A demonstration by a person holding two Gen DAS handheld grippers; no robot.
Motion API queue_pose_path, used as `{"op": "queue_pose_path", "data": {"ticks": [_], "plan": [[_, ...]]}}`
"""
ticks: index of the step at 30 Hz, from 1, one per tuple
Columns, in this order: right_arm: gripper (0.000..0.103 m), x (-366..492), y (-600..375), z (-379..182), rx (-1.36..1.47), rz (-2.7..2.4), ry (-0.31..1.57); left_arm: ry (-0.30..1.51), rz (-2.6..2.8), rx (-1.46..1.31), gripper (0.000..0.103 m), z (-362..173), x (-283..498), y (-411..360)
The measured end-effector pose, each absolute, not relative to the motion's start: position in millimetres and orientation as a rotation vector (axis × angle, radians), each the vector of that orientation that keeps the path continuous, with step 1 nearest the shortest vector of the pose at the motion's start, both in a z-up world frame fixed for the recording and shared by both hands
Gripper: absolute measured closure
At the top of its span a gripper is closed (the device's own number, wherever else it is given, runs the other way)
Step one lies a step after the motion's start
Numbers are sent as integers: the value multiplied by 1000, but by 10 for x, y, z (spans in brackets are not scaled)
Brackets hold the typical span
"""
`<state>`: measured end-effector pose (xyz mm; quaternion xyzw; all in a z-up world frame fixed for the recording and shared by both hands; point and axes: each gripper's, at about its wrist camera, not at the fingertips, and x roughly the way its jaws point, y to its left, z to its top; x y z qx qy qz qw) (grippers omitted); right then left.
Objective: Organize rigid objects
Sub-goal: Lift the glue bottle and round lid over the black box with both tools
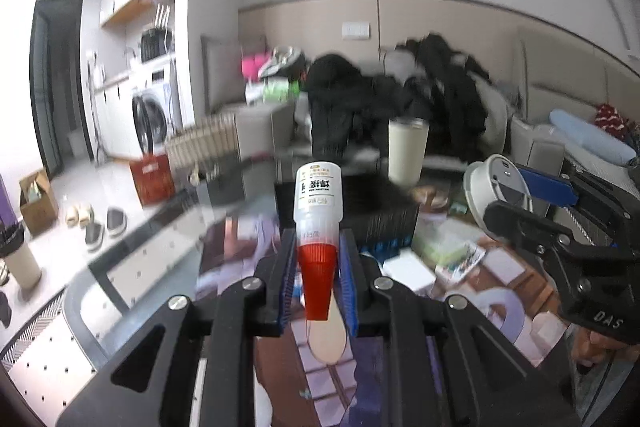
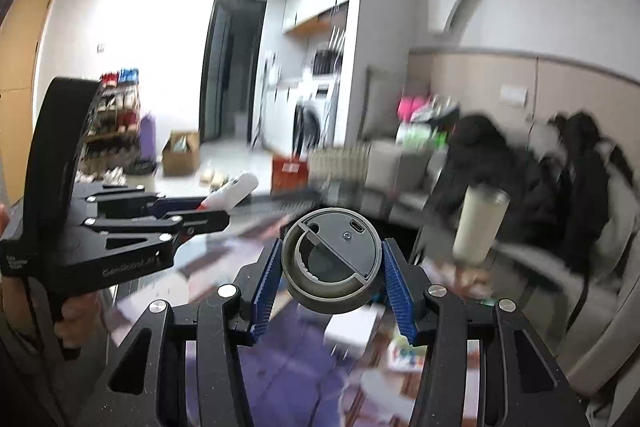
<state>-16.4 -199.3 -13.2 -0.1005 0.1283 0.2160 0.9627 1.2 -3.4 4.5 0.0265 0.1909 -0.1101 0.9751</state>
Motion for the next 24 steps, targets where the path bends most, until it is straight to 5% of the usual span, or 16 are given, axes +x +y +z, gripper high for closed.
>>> {"op": "queue_pose_path", "data": {"ticks": [24], "plan": [[53,1146,-1852,651,-95,377,204,279,-263,2,85,624,1177,115]]}}
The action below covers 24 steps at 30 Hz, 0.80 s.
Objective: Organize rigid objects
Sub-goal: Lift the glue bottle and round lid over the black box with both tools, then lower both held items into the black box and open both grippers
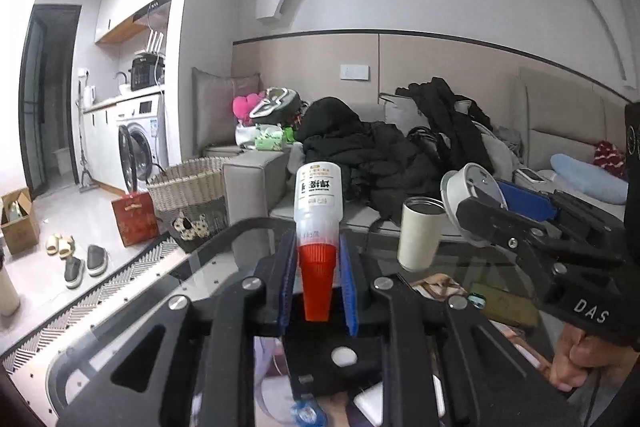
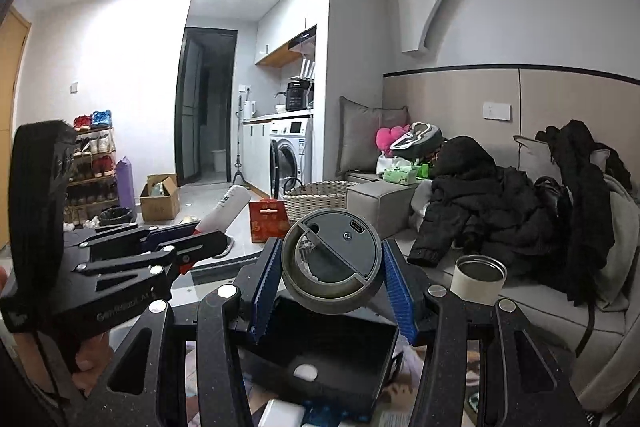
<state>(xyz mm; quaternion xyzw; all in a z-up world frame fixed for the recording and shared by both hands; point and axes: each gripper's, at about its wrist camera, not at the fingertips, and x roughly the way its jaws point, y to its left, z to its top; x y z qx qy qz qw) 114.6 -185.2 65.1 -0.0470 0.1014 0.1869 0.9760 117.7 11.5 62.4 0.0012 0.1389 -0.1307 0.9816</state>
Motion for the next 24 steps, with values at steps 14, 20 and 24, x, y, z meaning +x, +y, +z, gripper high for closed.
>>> {"op": "queue_pose_path", "data": {"ticks": [14,20,24], "plan": [[53,2176,-1728,195,-69,368,511,608,-319,-33,85,153,1988,-87],[53,2556,-1741,-168,-39,372,729,791,-347,-34,85,-123,2264,-240],[53,2728,-1732,-403,-22,393,846,877,-361,-13,85,-278,2347,-317]]}}
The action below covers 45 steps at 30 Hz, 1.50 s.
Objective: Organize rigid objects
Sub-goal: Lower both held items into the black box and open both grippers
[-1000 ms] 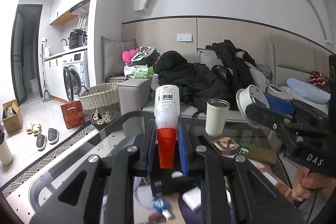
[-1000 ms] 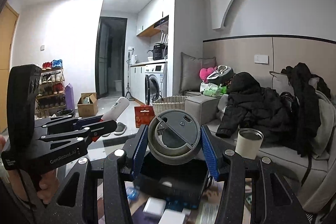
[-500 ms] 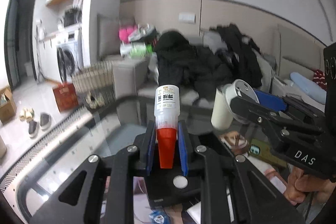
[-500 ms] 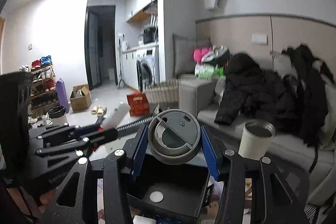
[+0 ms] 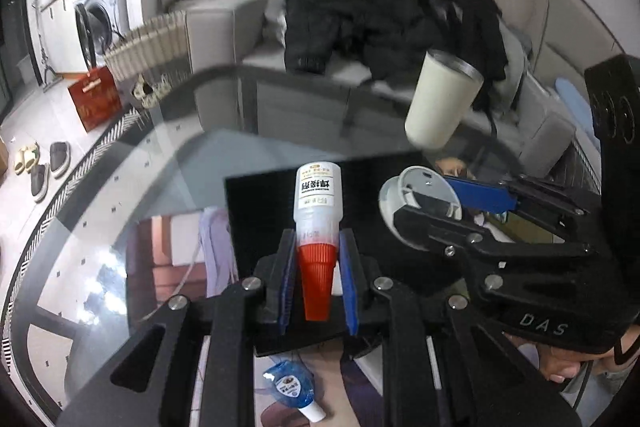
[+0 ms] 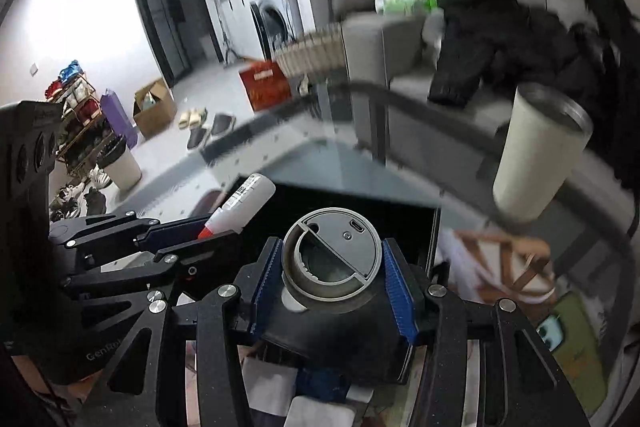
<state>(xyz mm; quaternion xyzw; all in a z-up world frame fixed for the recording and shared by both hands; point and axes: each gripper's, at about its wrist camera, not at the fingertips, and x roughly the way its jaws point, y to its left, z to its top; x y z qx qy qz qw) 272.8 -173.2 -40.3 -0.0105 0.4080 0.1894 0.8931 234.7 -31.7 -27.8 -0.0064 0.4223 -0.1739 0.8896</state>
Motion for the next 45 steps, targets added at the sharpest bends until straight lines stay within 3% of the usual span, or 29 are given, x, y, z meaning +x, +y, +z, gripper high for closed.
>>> {"op": "queue_pose_path", "data": {"ticks": [16,29,38,42,45], "plan": [[53,2843,-1745,-667,-2,397,942,1000,-386,-24,84,-511,2390,-295],[53,2832,-1755,-699,-4,394,954,979,-371,-27,83,-491,2368,-248],[53,2690,-1839,-614,8,386,908,907,-358,-36,76,-350,2181,-201],[53,2557,-1911,-515,18,390,881,846,-323,-18,61,-246,2034,-146],[53,2431,-1963,-463,14,393,866,824,-311,-32,60,-215,1927,-72]]}}
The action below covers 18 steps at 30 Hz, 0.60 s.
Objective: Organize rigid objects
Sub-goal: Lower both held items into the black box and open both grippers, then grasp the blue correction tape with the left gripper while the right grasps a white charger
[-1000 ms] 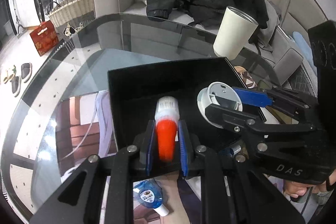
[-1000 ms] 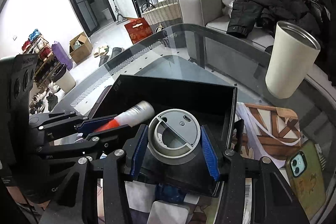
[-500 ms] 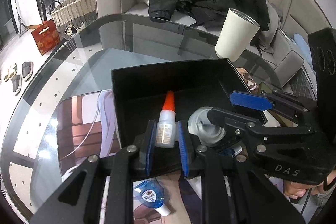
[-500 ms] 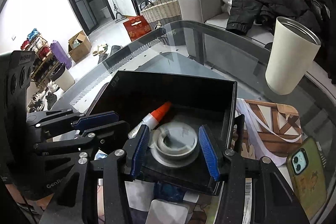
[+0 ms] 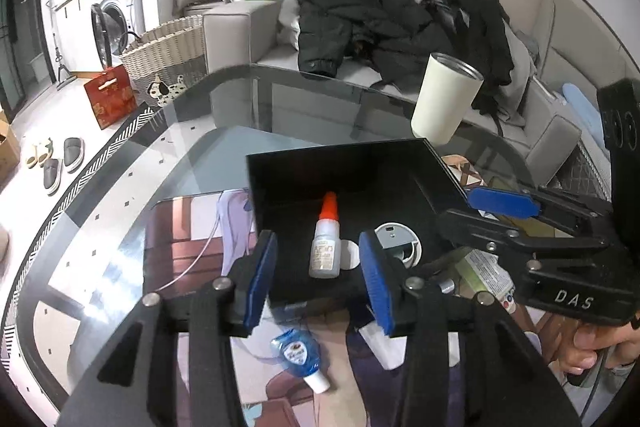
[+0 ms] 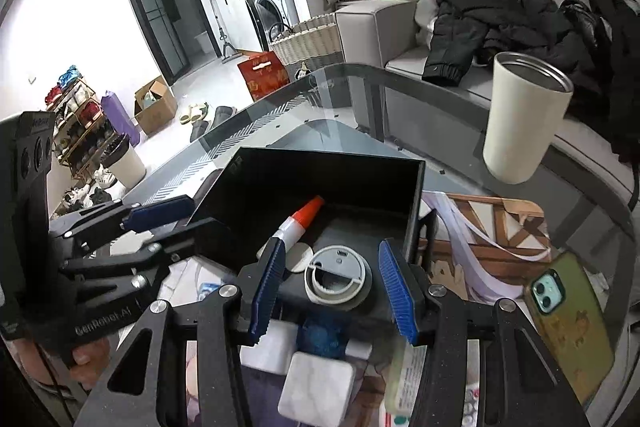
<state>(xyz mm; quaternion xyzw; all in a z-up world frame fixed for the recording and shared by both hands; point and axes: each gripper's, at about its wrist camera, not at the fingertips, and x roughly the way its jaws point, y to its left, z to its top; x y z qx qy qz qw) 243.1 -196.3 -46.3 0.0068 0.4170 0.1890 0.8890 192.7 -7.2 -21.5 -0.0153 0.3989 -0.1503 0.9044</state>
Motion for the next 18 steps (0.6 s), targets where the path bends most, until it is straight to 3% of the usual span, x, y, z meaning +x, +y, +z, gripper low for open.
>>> {"op": "queue_pose_path", "data": {"ticks": [10,18], "plan": [[53,1921,-2093,-503,9,415,874,832,-269,-62,60,-333,1624,124],[53,1710,-2070,-967,-46,422,996,964,-268,-49,60,-743,1565,5]]}}
